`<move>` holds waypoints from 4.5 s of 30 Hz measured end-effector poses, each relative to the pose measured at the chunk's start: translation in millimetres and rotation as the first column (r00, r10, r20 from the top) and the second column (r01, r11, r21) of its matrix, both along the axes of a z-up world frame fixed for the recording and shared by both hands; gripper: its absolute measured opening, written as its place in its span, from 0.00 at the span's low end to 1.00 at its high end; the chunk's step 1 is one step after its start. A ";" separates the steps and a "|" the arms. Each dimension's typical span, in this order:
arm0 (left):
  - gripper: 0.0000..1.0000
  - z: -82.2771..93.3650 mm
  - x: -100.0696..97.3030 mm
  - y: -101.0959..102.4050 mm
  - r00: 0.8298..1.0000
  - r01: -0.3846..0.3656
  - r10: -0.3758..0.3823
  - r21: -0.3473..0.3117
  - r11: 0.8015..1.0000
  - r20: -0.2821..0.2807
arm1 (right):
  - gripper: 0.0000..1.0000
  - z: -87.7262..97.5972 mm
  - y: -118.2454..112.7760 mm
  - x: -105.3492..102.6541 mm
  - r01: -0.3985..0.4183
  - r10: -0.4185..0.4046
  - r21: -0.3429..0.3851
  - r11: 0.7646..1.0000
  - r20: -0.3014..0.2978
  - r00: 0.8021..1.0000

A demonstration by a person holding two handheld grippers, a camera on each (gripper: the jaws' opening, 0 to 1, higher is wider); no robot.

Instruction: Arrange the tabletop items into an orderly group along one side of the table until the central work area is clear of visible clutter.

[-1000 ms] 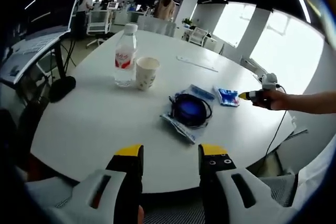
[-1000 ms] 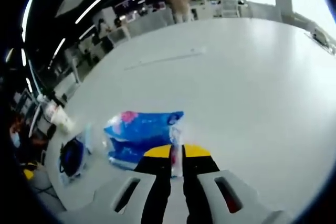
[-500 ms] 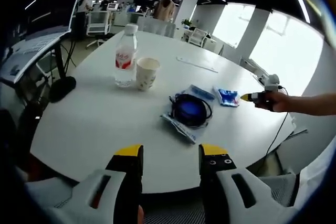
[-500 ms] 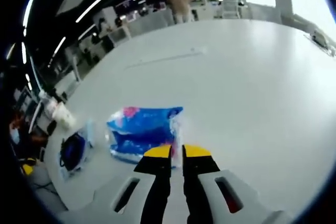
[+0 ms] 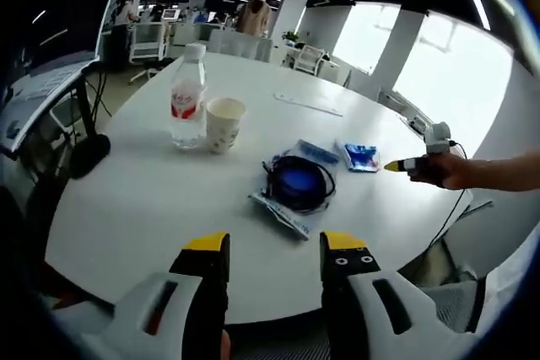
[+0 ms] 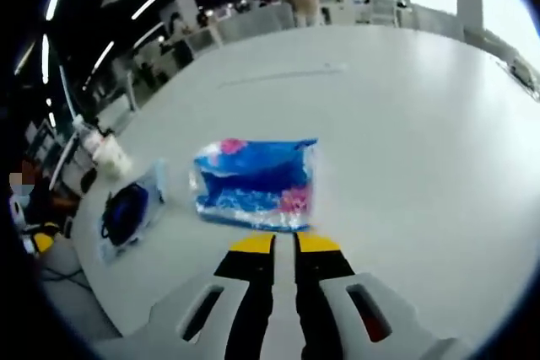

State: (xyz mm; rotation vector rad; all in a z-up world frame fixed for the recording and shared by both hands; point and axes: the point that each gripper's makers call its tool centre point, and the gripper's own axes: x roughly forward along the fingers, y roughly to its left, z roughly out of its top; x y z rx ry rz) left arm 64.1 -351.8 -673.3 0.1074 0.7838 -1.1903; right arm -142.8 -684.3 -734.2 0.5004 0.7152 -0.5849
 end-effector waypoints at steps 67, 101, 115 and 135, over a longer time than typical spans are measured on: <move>0.45 13.7 20.5 3.0 0.998 0.013 -0.012 -0.021 1.000 0.068 | 0.19 -20.7 140.3 166.5 -0.299 0.301 0.087 0.950 -0.014 0.954; 0.44 14.7 34.8 15.1 0.997 -0.054 0.056 -0.036 0.998 0.050 | 0.00 13.1 132.4 166.9 -0.304 0.305 -0.029 0.952 0.053 0.951; 0.44 14.5 33.3 11.7 0.998 -0.048 0.050 -0.039 0.998 0.043 | 0.02 -1.2 133.0 131.0 -0.299 0.299 -0.023 0.954 -0.003 0.954; 0.44 13.4 30.5 10.7 0.998 -0.047 0.048 -0.032 0.998 0.037 | 0.24 -36.8 136.5 124.1 -0.257 0.264 0.093 0.962 -0.075 0.962</move>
